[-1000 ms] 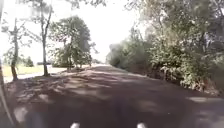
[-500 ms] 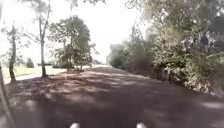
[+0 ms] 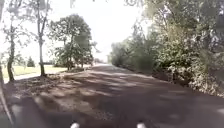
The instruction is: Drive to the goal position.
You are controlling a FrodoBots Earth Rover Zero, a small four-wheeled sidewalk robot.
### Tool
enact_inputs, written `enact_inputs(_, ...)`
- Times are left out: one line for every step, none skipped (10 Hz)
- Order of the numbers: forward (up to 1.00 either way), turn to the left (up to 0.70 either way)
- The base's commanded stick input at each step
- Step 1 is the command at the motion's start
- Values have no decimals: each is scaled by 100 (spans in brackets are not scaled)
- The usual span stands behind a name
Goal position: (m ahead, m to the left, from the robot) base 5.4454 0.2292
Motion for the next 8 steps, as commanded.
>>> enact_inputs(70,0)
enact_inputs(70,0)
enact_inputs(70,0)
enact_inputs(70,0)
enact_inputs(70,0)
enact_inputs(70,0)
enact_inputs(70,0)
enact_inputs(70,0)
